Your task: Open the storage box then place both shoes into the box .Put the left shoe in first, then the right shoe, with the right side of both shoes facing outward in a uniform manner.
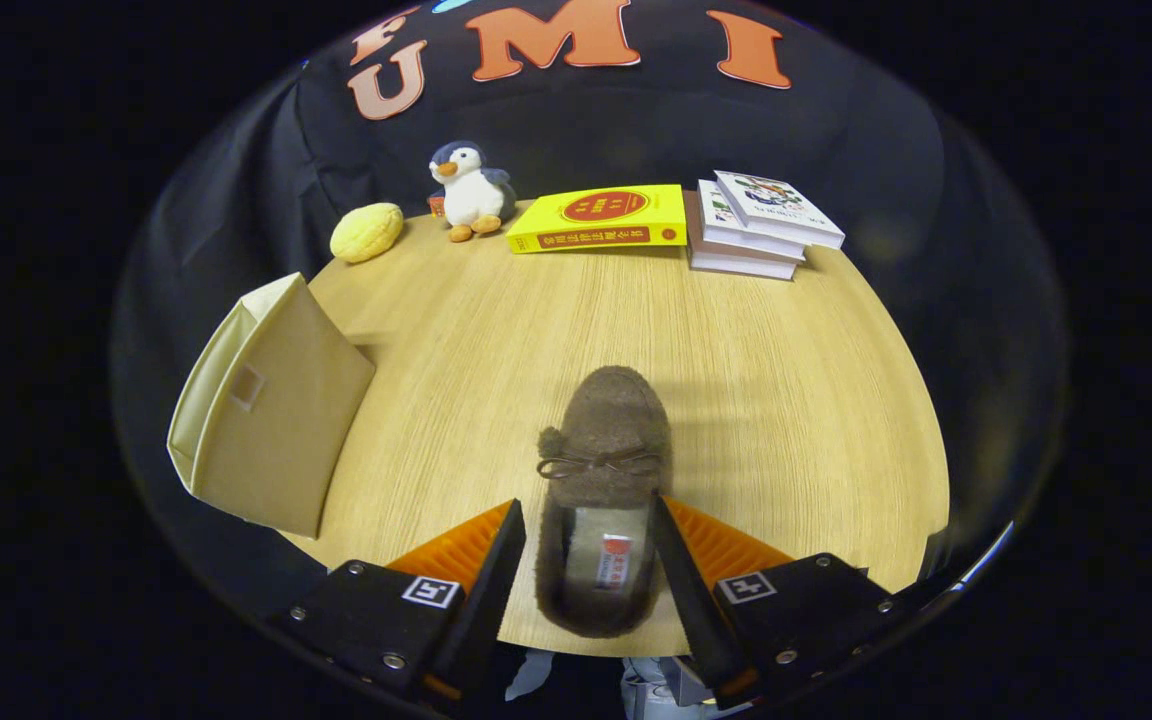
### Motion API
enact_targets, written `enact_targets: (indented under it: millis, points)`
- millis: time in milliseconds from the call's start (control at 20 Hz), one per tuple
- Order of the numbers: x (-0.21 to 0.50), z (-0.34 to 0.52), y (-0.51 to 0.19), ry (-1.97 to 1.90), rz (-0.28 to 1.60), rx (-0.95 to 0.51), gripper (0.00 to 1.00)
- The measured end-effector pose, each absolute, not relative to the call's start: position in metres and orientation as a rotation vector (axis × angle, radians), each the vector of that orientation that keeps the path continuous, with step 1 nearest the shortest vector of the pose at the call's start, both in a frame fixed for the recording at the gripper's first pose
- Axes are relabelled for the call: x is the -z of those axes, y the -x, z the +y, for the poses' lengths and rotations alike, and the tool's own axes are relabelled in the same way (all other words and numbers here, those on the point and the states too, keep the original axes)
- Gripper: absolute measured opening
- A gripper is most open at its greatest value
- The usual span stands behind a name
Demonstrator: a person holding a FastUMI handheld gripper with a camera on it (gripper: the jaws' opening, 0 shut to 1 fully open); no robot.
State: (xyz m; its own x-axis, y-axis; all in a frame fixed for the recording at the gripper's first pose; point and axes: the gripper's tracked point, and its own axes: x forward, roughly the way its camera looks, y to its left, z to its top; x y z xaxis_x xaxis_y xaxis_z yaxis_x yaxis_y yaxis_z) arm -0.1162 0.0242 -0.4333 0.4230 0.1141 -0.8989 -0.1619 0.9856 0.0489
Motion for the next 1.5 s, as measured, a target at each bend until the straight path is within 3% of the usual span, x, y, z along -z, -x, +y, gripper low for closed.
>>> enact_targets:
  millis: [300,550,750,1000,1500]
  points:
    - [0.477,-0.009,0.109,0.081,1.138,-0.091,0.55]
    - [0.490,-0.003,0.093,-0.014,1.122,-0.062,0.23]
    - [0.491,-0.003,0.095,-0.022,1.123,-0.038,0.07]
    - [0.460,0.009,0.098,-0.105,1.155,-0.018,0.04]
    - [0.339,0.117,0.075,-0.196,1.092,-0.153,0.04]
